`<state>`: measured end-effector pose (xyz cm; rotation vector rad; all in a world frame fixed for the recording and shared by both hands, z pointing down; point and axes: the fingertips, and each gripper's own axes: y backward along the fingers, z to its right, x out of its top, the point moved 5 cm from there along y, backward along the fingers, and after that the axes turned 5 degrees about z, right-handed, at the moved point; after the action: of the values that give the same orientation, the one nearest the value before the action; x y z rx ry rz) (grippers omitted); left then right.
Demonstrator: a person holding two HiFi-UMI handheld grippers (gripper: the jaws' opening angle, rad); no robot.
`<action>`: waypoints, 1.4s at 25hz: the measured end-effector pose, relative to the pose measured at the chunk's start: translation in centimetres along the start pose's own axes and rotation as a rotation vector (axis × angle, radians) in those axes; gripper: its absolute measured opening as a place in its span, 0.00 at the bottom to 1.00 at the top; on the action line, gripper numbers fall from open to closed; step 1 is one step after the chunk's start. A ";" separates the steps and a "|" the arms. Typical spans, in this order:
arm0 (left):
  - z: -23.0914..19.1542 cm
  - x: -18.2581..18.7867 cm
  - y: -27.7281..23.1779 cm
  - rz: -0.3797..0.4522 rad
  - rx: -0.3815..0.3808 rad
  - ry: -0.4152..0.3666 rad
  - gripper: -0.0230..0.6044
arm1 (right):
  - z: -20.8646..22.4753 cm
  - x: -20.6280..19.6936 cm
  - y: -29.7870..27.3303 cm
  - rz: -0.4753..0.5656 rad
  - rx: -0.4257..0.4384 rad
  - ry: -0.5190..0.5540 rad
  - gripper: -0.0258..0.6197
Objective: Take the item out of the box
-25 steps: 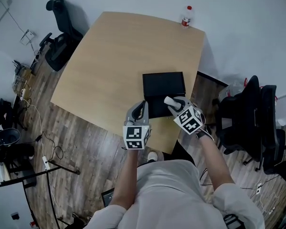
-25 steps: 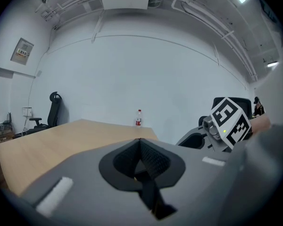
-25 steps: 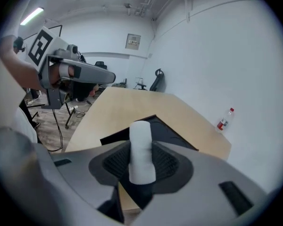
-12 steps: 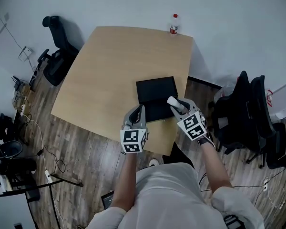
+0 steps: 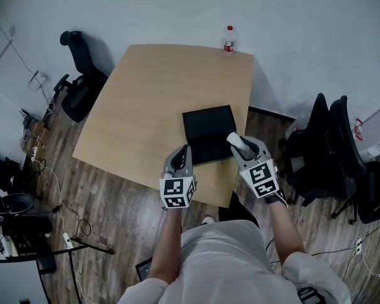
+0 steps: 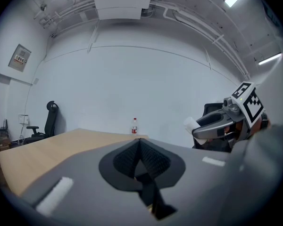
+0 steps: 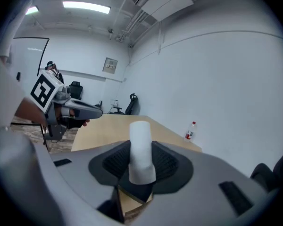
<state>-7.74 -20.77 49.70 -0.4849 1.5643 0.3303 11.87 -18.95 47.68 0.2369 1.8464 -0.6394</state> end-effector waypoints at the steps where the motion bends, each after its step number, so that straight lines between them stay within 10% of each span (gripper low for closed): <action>1: 0.0 0.0 0.2 0.002 0.000 -0.001 0.05 | 0.0 0.1 0.3 0.014 -0.010 -0.040 0.26; 14: -0.1 0.9 2.1 0.016 0.005 -0.033 0.05 | -1.2 1.3 1.9 0.205 -0.173 -0.270 0.26; 35: -2.0 4.4 2.0 0.137 0.054 -0.006 0.05 | -2.0 3.7 0.7 0.296 -0.204 -0.180 0.25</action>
<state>-10.49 -20.48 45.23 -0.3358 1.5996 0.3930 9.22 -17.87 44.50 0.3004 1.6479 -0.2567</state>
